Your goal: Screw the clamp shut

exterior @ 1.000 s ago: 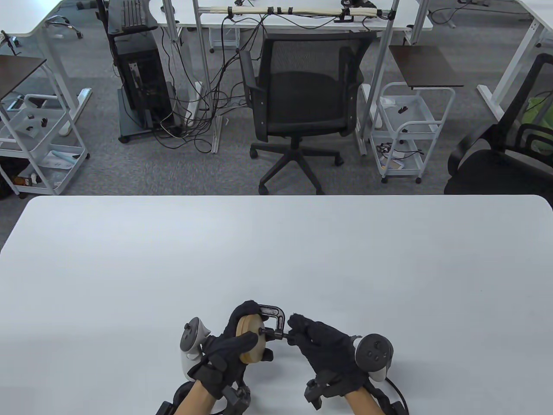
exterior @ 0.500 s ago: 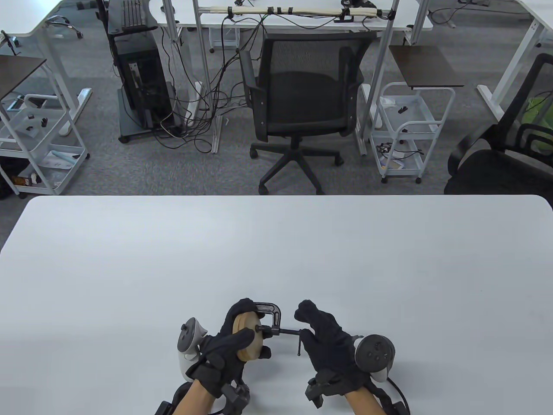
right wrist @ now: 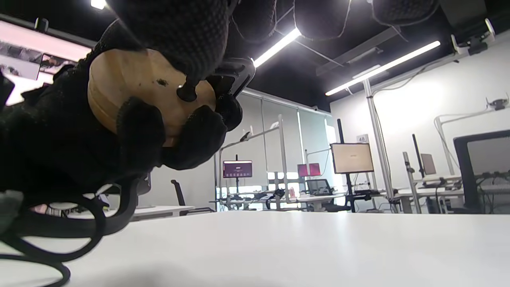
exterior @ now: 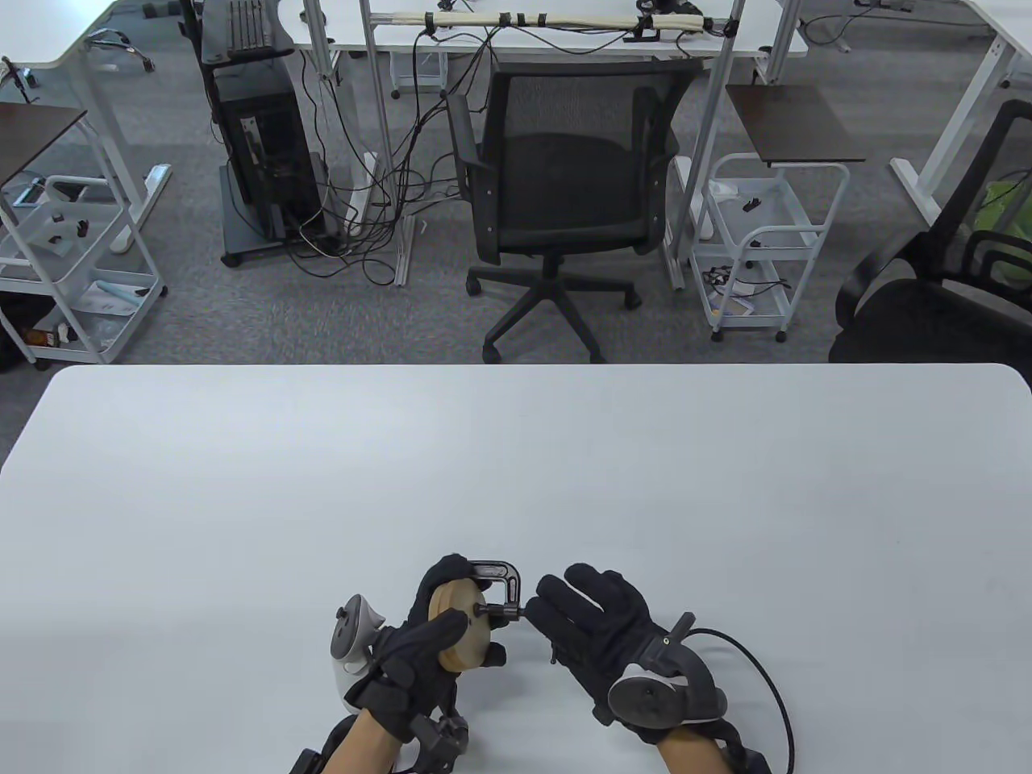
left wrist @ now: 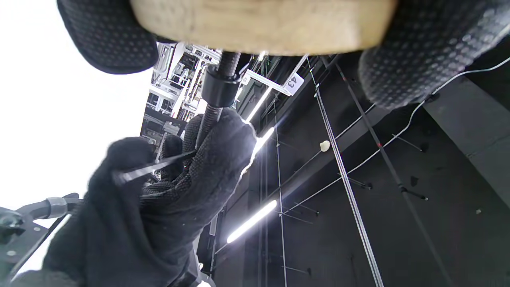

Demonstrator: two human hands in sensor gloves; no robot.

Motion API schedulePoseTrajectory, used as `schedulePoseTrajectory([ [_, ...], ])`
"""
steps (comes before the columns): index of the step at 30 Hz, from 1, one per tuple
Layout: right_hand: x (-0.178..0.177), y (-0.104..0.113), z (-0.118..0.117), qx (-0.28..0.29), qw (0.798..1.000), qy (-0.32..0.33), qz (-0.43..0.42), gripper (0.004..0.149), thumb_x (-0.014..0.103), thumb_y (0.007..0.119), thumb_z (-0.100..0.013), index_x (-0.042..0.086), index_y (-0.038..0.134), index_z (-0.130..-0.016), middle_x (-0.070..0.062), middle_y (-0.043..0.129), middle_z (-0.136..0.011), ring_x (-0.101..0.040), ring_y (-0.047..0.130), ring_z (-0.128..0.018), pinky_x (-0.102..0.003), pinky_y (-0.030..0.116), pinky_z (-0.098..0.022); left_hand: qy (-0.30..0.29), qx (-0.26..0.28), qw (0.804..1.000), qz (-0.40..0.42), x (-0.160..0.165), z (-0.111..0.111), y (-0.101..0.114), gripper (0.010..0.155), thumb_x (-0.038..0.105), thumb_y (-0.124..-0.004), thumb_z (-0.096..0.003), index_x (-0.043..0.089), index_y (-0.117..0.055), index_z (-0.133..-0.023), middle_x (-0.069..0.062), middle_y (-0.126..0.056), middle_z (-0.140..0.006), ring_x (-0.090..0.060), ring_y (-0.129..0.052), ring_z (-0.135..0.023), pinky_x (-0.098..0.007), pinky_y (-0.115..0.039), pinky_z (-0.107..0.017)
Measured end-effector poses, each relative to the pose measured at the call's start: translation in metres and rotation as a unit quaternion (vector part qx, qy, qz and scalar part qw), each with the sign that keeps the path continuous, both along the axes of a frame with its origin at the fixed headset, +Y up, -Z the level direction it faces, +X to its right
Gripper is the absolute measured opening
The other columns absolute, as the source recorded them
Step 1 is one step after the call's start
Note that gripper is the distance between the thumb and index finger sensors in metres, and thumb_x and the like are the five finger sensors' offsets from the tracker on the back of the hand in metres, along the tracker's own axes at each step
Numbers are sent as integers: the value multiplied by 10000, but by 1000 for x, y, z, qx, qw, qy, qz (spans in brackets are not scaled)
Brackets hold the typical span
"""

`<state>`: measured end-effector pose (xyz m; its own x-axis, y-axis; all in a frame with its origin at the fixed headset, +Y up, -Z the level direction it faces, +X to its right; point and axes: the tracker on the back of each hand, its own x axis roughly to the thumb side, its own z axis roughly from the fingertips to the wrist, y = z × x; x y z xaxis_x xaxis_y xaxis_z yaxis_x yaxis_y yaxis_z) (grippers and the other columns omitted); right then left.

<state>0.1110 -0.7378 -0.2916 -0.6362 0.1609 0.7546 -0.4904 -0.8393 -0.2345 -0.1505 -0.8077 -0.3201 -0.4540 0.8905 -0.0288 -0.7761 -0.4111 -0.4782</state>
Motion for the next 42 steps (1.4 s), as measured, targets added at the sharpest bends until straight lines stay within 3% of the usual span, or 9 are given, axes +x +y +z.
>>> schedulePoseTrajectory([
  [4, 8, 0, -4, -66, 992, 20, -107, 586, 414, 772, -461, 295, 655, -1023, -19, 744, -1042, -364, 703, -931, -639, 635, -604, -3, 5, 1000, -6, 3, 1, 0, 930, 641, -920, -494, 337, -337, -1152, -11, -302, -1239, -553, -533, -995, -598, -803, -567],
  [8, 13, -5, -11, -148, 967, 44, -205, 550, 412, 786, -466, 204, 762, -974, -85, 885, -924, -373, 824, -833, -634, 685, -560, -3, 10, 1000, -19, 5, 1, 0, 929, 645, -920, -490, 340, -345, -1153, 2, -305, -1247, -554, -544, -994, -595, -811, -564],
  [13, 17, -8, -17, -212, 937, 49, -272, 548, 383, 812, -467, 121, 777, -948, -77, 1026, -727, -345, 971, -646, -597, 745, -512, -8, 21, 999, -29, 5, 0, 0, 929, 644, -923, -486, 341, -349, -1151, 0, -315, -1244, -555, -546, -992, -597, -811, -562],
  [19, 18, -14, -20, -282, 896, 59, -337, 585, 344, 827, -471, 50, 717, -965, -83, 1054, -645, -342, 999, -573, -587, 755, -493, -16, 22, 999, -24, 6, 1, 1, 930, 638, -920, -492, 339, -337, -1153, -5, -301, -1243, -558, -530, -996, -602, -798, -569],
  [23, 18, -13, -19, -267, 908, 47, -319, 606, 356, 815, -477, 56, 686, -987, -96, 1033, -688, -362, 976, -610, -597, 743, -498, -10, 19, 999, -26, 5, 1, 0, 931, 635, -920, -494, 336, -334, -1153, -9, -299, -1241, -560, -527, -994, -604, -796, -568],
  [31, 19, -4, -13, -170, 956, 29, -238, 606, 367, 687, -514, 179, 545, -1072, -160, 684, -1052, -469, 682, -891, -656, 616, -581, 12, 10, 1000, -23, -2, -1, 0, 929, 633, -914, -501, 331, -323, -1151, -21, -284, -1238, -567, -516, -990, -607, -788, -568],
  [35, 13, -1, -8, -129, 980, 33, -146, 700, 217, 782, -476, 308, 458, -1090, -17, 424, -1170, -485, 516, -980, -690, 520, -631, 12, 10, 1000, -10, -2, -1, 1, 930, 635, -910, -503, 331, -316, -1151, -23, -278, -1238, -564, -512, -993, -605, -788, -571],
  [38, 5, -4, -7, -102, 994, 11, -25, 798, 223, 810, -459, 401, 344, -1081, 52, 279, -1183, -453, 462, -1012, -682, 508, -651, 7, 4, 1000, 5, -1, 0, 0, 926, 639, -902, -510, 332, -309, -1152, -26, -269, -1239, -564, -507, -994, -602, -786, -576],
  [42, -1, -9, -8, -109, 994, 9, 3, 840, 256, 838, -455, 416, 288, -1070, 68, 286, -1182, -440, 470, -1015, -681, 504, -655, 7, 3, 1000, -3, -1, -1, -1, 924, 638, -900, -511, 329, -313, -1153, -30, -270, -1238, -563, -508, -994, -604, -785, -574],
])
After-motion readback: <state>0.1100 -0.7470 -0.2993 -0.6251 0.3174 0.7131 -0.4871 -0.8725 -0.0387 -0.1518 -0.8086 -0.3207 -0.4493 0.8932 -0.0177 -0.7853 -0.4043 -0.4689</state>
